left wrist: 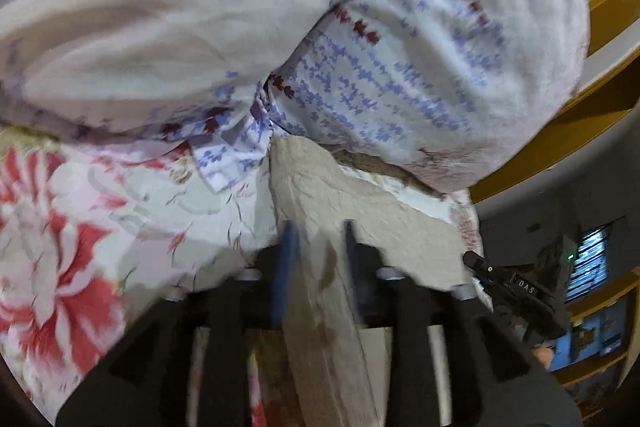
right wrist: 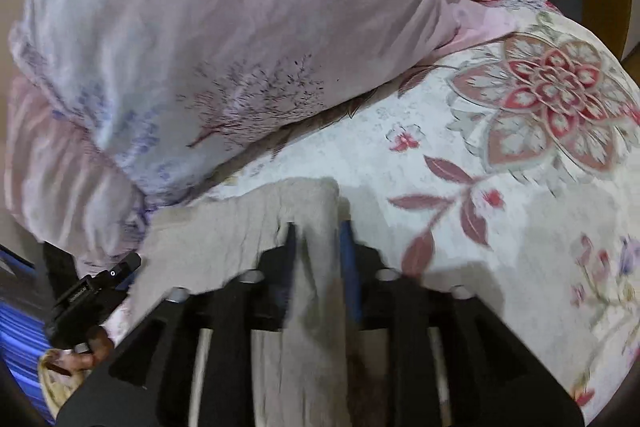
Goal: Fold small clothes
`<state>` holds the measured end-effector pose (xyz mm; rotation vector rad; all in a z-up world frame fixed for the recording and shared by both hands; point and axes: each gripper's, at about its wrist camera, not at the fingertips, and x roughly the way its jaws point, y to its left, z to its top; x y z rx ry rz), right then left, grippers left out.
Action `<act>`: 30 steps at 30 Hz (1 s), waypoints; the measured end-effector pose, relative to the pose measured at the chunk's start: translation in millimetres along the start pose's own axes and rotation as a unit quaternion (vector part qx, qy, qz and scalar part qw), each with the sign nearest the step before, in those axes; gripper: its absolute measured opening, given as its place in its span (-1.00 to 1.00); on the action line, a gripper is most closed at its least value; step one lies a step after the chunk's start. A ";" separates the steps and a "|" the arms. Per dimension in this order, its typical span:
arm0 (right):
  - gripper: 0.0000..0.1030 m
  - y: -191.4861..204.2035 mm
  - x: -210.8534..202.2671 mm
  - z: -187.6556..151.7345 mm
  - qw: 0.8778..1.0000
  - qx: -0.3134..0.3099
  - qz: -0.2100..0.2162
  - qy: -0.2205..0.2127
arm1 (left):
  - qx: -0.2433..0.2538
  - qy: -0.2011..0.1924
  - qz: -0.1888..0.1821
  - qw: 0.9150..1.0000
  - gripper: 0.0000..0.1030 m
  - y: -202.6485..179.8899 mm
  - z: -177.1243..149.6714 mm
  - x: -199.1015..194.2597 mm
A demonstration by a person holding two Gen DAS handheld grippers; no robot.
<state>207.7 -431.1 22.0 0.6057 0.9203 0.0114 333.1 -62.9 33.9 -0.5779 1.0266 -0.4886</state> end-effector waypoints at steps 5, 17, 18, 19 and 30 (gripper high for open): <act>-0.17 -17.0 -29.4 -30.2 0.999 0.020 0.048 0.004 | 0.000 0.010 -0.026 1.000 0.03 -0.8 -30.7 -31.5; -0.81 -12.2 -24.2 -54.8 1.000 0.003 -0.005 -0.018 | 0.027 0.040 -0.008 0.999 0.19 -21.4 -77.2 -28.8; -0.81 -14.5 -15.9 -56.1 1.000 0.009 -0.011 -0.005 | 0.034 0.038 -0.004 0.999 0.20 -24.2 -79.8 -29.5; -0.81 -15.7 -11.3 -57.9 1.000 0.007 -0.012 0.002 | 0.036 0.038 -0.003 0.999 0.22 -24.8 -80.9 -30.7; -0.11 -16.1 -58.6 -94.1 0.998 0.022 0.061 0.001 | 0.038 0.058 -0.030 0.997 0.22 -25.2 -108.7 -48.1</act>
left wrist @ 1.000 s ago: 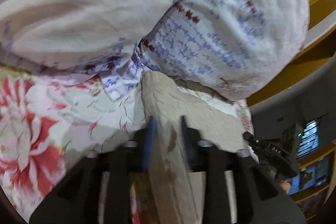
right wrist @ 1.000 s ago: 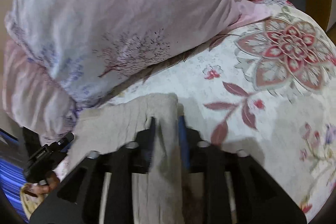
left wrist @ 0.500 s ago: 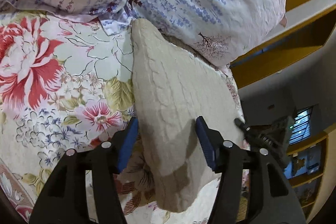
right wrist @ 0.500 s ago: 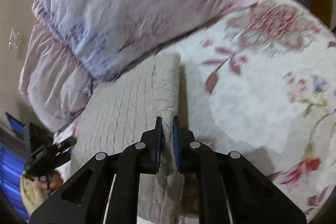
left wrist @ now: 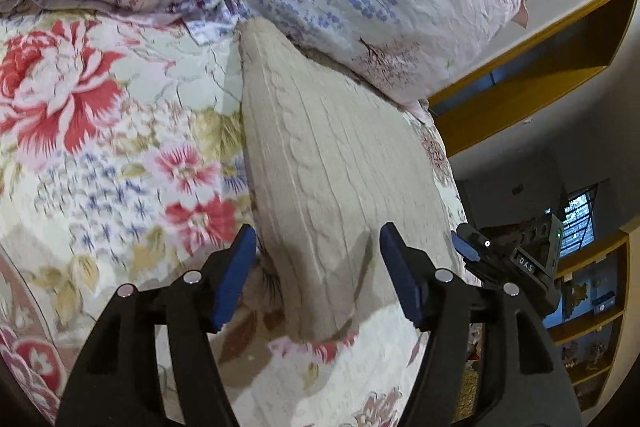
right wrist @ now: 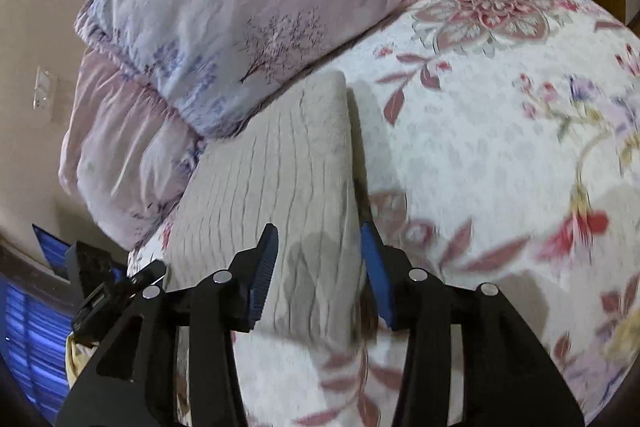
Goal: Fold small clothes
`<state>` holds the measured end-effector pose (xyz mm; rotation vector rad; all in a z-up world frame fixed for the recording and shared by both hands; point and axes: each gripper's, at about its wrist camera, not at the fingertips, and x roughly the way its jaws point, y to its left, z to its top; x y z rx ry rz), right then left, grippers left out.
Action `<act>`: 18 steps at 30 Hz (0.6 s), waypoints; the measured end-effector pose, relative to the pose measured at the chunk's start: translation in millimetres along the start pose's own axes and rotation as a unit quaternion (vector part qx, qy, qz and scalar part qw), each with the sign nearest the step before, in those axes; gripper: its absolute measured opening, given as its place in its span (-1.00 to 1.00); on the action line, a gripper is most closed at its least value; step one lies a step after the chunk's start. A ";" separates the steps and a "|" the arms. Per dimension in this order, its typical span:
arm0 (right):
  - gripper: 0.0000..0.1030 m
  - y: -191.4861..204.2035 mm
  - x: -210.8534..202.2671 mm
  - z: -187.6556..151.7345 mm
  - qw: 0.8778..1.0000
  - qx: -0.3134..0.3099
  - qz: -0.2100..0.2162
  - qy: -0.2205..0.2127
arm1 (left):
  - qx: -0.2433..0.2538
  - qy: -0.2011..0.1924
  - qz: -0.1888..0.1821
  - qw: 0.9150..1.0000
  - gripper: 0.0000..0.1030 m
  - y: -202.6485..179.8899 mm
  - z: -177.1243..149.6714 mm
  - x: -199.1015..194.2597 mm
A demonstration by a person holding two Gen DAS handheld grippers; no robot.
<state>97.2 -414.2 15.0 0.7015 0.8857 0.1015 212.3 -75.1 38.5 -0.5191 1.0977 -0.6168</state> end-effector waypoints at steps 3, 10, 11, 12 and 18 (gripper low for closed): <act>-0.75 2.9 2.8 -11.7 1.000 -0.017 -0.017 0.009 | 0.000 0.013 -0.005 1.000 0.00 -1.2 -9.0 5.0; -0.93 1.1 -10.2 -22.2 0.996 -0.050 -0.070 -0.030 | 0.031 0.011 0.029 0.999 -0.39 -2.9 -24.4 9.7; -0.93 -5.4 -2.3 -24.5 0.996 -0.039 -0.081 -0.018 | 0.033 0.011 0.033 0.999 -0.39 -2.4 -23.6 10.2; -0.93 -9.1 2.6 -26.8 0.996 -0.034 -0.083 -0.011 | 0.037 0.009 0.040 0.998 -0.35 -3.1 -24.9 10.7; -0.93 -4.7 14.9 -33.0 0.993 -0.052 -0.108 -0.010 | 0.082 -0.009 0.094 0.992 -0.18 -10.7 -30.1 14.9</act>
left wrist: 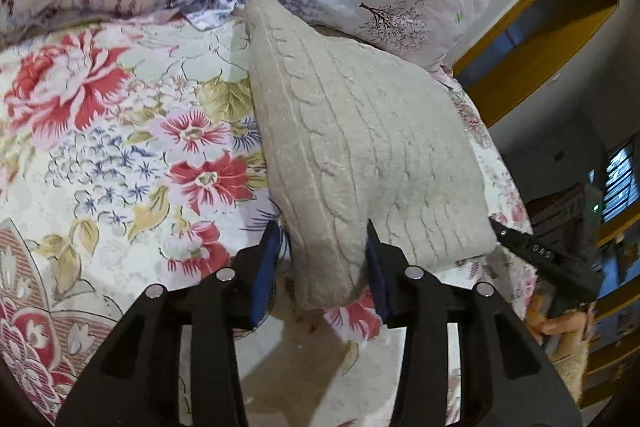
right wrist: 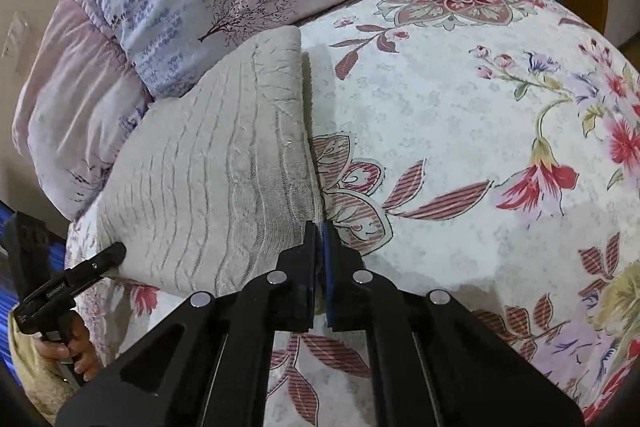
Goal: Fold small clothes
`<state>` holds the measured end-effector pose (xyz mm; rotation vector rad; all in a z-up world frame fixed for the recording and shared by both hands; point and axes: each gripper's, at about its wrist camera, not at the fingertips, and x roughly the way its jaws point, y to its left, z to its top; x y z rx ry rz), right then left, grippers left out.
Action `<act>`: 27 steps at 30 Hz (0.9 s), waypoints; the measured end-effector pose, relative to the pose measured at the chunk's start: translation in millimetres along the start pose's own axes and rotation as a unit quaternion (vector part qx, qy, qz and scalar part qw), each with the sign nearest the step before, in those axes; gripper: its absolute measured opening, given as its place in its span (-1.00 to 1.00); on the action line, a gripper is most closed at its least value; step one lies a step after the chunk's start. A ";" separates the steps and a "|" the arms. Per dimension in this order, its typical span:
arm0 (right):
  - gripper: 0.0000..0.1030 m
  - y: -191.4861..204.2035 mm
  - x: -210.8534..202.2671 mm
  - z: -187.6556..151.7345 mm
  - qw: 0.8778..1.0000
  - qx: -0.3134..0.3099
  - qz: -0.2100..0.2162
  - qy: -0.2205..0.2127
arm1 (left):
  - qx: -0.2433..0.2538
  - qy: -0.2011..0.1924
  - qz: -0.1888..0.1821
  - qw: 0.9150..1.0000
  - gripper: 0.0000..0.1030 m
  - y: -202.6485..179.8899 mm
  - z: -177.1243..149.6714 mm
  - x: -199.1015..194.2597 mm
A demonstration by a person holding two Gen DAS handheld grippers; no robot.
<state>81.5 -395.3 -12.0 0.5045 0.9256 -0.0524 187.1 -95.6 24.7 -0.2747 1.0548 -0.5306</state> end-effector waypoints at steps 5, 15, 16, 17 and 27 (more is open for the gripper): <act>-0.90 3.1 -5.2 0.0 1.000 0.002 -0.003 -0.008 | 0.029 -0.010 0.030 0.999 -0.09 -7.0 -1.6 0.4; -0.39 50.1 -24.5 -7.4 0.995 -0.087 -0.004 -0.055 | 0.038 -0.011 0.032 0.999 -0.01 -8.5 -1.8 2.6; -0.39 53.4 -16.5 -9.9 0.994 -0.098 -0.020 -0.045 | 0.037 -0.009 0.030 0.999 0.03 -8.1 -2.2 1.7; -0.38 54.0 -6.3 -11.3 0.993 -0.106 -0.043 -0.031 | 0.032 -0.004 0.025 0.999 0.07 -6.8 -1.9 0.3; 0.37 23.8 -22.0 25.8 0.998 -0.001 0.052 -0.041 | -0.073 -0.010 -0.072 0.995 0.44 28.9 28.8 -22.7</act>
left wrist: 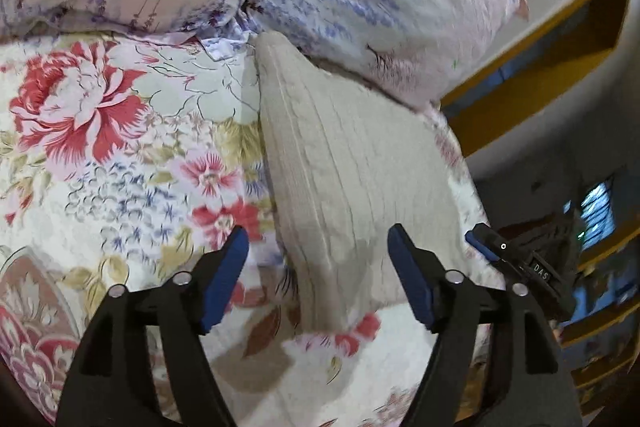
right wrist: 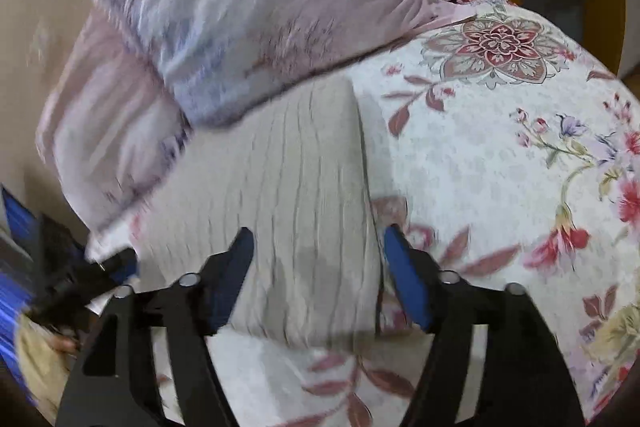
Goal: Fold small clothes
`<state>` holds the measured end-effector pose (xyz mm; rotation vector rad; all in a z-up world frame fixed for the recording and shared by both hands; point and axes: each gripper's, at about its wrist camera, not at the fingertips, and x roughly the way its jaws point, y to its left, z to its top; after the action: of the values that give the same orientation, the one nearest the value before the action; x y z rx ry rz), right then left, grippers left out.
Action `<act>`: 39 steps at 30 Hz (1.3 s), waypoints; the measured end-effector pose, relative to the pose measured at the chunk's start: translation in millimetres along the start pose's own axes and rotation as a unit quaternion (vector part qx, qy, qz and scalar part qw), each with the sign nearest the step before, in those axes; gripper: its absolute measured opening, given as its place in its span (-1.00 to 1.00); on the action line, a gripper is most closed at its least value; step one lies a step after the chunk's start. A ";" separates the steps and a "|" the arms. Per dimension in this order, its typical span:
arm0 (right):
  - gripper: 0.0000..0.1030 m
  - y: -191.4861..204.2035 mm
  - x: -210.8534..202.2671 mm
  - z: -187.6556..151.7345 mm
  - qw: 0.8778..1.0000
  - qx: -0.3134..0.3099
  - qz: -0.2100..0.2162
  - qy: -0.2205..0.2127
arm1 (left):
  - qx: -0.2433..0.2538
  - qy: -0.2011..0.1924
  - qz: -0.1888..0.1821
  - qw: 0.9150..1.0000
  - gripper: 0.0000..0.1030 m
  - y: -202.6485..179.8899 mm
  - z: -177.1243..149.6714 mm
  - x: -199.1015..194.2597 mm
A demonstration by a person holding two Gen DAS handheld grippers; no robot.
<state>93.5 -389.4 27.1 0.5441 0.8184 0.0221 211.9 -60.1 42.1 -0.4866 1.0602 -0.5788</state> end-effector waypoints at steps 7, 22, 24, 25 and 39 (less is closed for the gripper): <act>0.37 -33.0 38.0 33.1 0.991 0.103 0.055 0.064 | -0.076 0.025 -0.038 0.996 0.47 20.8 21.6 26.5; 0.17 -26.4 92.9 45.8 0.976 0.095 0.149 0.125 | -0.095 0.036 -0.073 0.992 0.40 11.4 43.7 68.3; -0.11 -25.2 97.0 44.9 0.975 0.095 0.155 0.129 | -0.095 0.035 -0.069 0.992 0.26 11.7 44.6 70.3; -0.18 -25.5 97.9 42.9 0.973 0.101 0.166 0.126 | -0.094 0.034 -0.067 0.993 0.16 12.5 43.5 70.2; -0.47 56.7 60.6 25.1 0.971 0.025 0.227 0.072 | -0.037 -0.014 -0.082 0.996 -0.29 20.8 34.5 -12.5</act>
<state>163.5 -338.2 26.0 0.7761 0.8211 0.4673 242.9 -33.0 51.6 -0.6496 1.0243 -0.6781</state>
